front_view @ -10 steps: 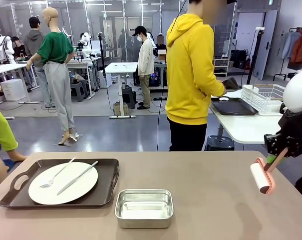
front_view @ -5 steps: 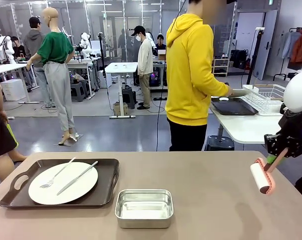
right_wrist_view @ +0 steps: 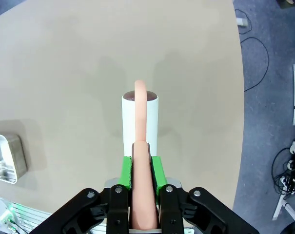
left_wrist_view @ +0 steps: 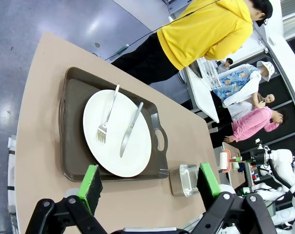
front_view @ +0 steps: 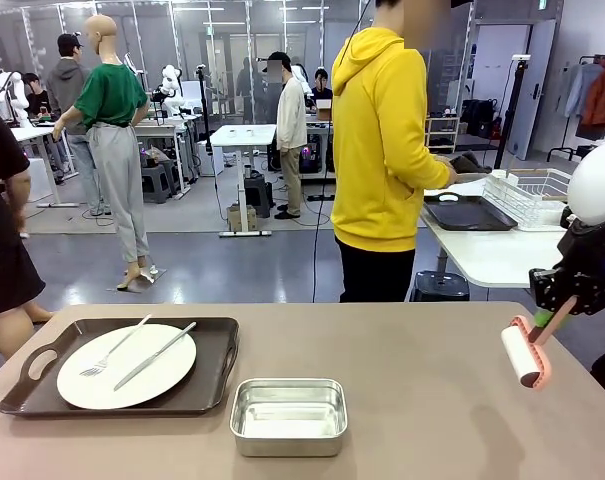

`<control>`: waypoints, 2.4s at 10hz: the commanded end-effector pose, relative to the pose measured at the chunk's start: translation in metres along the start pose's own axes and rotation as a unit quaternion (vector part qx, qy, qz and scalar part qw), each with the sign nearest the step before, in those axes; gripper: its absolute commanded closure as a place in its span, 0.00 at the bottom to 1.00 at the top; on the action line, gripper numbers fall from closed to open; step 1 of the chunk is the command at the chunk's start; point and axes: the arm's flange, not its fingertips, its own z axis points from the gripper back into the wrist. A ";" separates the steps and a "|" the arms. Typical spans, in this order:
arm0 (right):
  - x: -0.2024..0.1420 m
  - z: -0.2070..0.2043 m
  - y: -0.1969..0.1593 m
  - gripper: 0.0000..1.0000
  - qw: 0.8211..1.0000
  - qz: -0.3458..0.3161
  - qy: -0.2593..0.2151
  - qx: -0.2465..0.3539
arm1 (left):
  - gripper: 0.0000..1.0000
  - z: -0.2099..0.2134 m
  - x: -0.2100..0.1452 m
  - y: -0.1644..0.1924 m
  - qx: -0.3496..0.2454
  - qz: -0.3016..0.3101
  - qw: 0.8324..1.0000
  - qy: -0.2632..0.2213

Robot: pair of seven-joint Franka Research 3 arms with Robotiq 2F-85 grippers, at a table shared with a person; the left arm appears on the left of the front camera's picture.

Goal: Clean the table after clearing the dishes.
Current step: Place the Lint Roller back on top of the Airtight Container.

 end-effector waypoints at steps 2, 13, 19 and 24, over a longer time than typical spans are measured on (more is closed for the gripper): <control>0.004 0.028 0.059 0.79 0.981 0.186 -0.029 0.037 | 0.00 0.002 0.000 0.002 0.000 -0.006 1.000 0.001; -0.043 -0.018 0.414 0.79 0.698 0.707 0.114 0.003 | 0.00 0.002 0.000 0.002 0.000 -0.006 1.000 0.001; -0.052 -0.044 0.420 0.79 0.707 0.695 0.125 0.019 | 0.00 0.002 0.000 0.002 0.000 -0.006 1.000 0.001; -0.053 -0.050 0.427 0.79 0.690 0.711 0.128 0.033 | 0.00 0.002 0.000 0.002 0.000 -0.006 1.000 0.001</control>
